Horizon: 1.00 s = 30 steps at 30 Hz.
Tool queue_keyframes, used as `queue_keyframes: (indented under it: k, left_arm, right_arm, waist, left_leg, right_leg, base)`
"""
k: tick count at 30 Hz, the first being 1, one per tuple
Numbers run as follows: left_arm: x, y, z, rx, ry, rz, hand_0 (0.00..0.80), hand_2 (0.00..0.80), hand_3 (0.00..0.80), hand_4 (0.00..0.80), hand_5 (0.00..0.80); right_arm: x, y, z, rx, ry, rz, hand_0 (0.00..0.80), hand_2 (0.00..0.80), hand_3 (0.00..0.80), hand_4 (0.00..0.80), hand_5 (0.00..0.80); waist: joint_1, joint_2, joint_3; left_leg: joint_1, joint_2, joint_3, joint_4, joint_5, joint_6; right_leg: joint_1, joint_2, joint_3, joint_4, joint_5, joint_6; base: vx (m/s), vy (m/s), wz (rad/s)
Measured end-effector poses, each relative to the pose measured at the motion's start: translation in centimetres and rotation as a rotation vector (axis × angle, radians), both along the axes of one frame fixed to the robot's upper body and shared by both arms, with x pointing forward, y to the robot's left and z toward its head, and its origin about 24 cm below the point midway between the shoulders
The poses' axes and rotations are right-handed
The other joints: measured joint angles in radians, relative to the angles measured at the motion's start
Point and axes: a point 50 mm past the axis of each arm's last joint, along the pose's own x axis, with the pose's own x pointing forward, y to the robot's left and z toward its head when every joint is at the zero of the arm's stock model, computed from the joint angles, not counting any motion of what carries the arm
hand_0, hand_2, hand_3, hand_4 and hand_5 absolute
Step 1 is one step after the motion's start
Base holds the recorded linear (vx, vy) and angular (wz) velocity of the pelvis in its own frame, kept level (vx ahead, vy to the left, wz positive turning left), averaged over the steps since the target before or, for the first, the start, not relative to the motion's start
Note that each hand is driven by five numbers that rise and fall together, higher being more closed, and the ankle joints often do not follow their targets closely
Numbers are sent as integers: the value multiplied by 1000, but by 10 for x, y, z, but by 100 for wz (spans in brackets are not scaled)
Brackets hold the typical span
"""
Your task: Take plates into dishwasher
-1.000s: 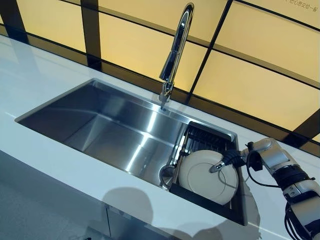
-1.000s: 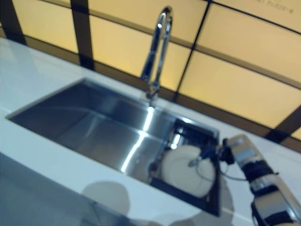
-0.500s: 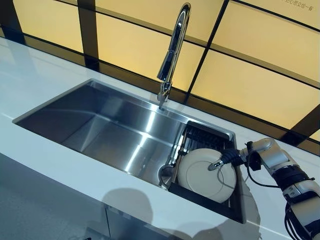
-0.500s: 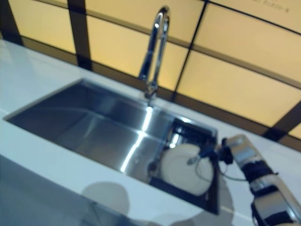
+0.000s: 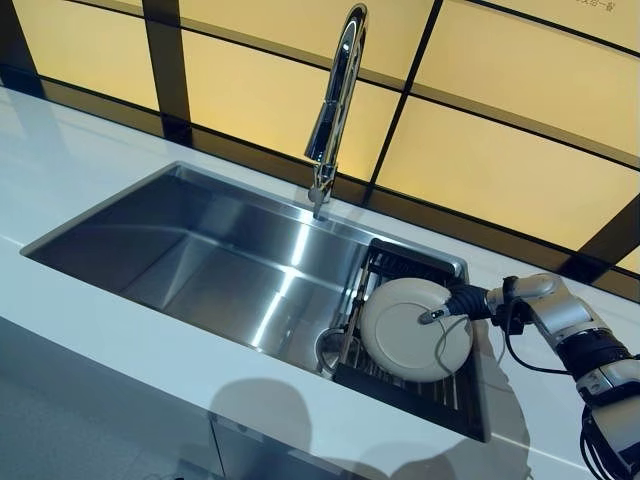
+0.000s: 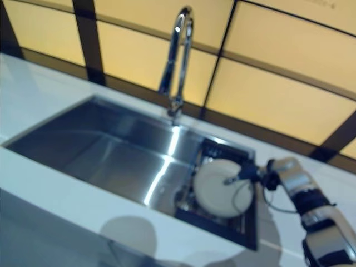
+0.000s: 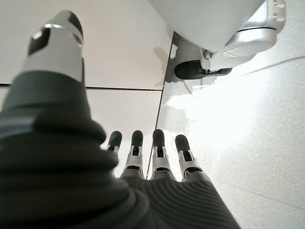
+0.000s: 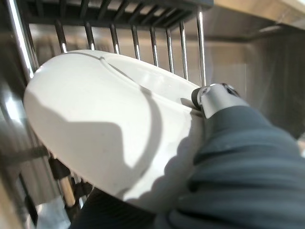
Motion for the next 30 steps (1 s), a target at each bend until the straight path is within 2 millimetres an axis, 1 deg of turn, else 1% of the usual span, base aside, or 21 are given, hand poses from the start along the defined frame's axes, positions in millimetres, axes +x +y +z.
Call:
queue_keyframes:
  k: [5, 7, 9, 11, 15, 18, 20, 24, 30]
  left_arm:
    - [-1, 0, 0, 0, 1, 0, 0, 0, 0, 0, 0]
    - [-1, 0, 0, 0, 3, 1, 0, 0, 0, 0, 0]
    - [-3, 1, -1, 1, 8, 4, 0, 0, 0, 0, 0]
    - [-4, 1, -1, 2, 13, 6, 0, 0, 0, 0, 0]
    - [-4, 1, -1, 1, 10, 5, 0, 0, 0, 0, 0]
    - [-4, 1, -1, 0, 10, 5, 0, 0, 0, 0, 0]
    - [-4, 0, -1, -1, 7, 4, 0, 0, 0, 0, 0]
    - [-4, 1, -1, 0, 6, 4, 0, 0, 0, 0, 0]
    - [-5, 1, -1, 0, 5, 3, 0, 0, 0, 0, 0]
  right_arm:
    - [-1, -15, 13, -7, -57, -62, 800, 800, 800, 800, 800]
    - [-2, -17, 20, -19, -88, -66, 800, 800, 800, 800, 800]
    - [-2, -20, 28, -25, -127, -73, 800, 800, 800, 800, 800]
    - [-2, -21, 33, -25, -150, -79, 800, 800, 800, 800, 800]
    - [-3, -30, 44, -12, -214, -135, 800, 800, 800, 800, 800]
    - [-2, -35, 54, 20, -278, -174, 800, 800, 800, 800, 800]
    - [-1, -37, 59, 48, -321, -211, 800, 800, 800, 800, 800]
    - [0, -36, 65, 90, -381, -249, 800, 800, 800, 800, 800]
    - [2, -39, 81, 206, -487, -322, 800, 800, 800, 800, 800]
  waist:
    - [-3, 0, 0]
    - [-7, 0, 0]
    - [-19, -1, -1]
    - [-31, -1, -1]
    - [-48, 0, -1]
    - [-56, 0, -2]
    - [-57, 2, -2]
    - [-62, 9, -12]
    - [-70, 21, -18]
  left_leg:
    - [1, 0, 4, 0, 0, 0]
    - [2, 1, 6, 0, 0, 0]
    - [2, 0, 7, 0, 0, 0]
    - [2, 0, 8, 0, 0, 0]
    - [4, 2, 13, 0, 0, 1]
    - [5, 2, 15, 0, 0, 1]
    - [10, 4, 27, 0, 0, 1]
    - [9, 4, 37, 0, -2, 2]
    - [10, 5, 42, 0, -3, 3]
  right_leg:
    - [-1, 0, 3, 0, 0, 0]
    - [-2, 0, 5, 0, 1, -1]
    - [-2, 0, 6, 1, 1, -2]
    - [-2, 0, 8, 1, 2, -2]
    - [-3, 0, 13, 1, 3, -3]
    - [-3, 0, 17, 2, 3, -3]
    - [-6, 0, 29, 5, 3, -3]
    - [-15, 0, 38, 11, 3, -3]
    - [-20, -1, 46, 17, 4, -3]
  base:
    - [-5, 12, -1]
    - [-5, 14, -2]
    - [-4, 15, -1]
    - [-2, 10, -2]
    - [0, 18, -3]
    - [0, 7, -2]
    - [3, 14, -13]
    - [10, 19, -9]
    - [8, 20, -2]
